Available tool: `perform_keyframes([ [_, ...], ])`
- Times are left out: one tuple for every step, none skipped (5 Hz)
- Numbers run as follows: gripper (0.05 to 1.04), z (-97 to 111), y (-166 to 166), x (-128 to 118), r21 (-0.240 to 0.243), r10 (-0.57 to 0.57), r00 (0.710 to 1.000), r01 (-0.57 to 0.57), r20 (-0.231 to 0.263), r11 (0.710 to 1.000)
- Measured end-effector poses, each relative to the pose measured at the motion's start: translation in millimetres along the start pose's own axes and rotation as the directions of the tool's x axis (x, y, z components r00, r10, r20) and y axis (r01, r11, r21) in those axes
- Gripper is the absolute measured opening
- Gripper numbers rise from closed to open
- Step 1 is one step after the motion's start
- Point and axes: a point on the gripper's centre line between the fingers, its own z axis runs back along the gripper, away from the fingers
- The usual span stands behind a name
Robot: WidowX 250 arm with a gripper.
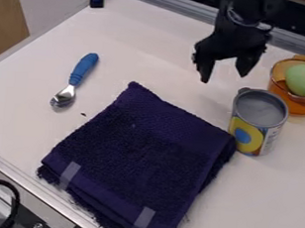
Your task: Put the can on the upper right side of the blue cloth
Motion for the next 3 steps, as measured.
perform_keyframes([
  [0.997, 4.5, 10.2, 10.9, -0.023, -0.175, 0.984, 0.175, -0.033, 0.984],
  [0.997, 15.3, 26.7, 18.8, -0.074, -0.343, 0.936, 0.337, -0.075, 0.938],
  [0.997, 16.1, 44.8, 22.7, -0.102, -0.474, 0.870, 0.464, -0.132, 0.880],
])
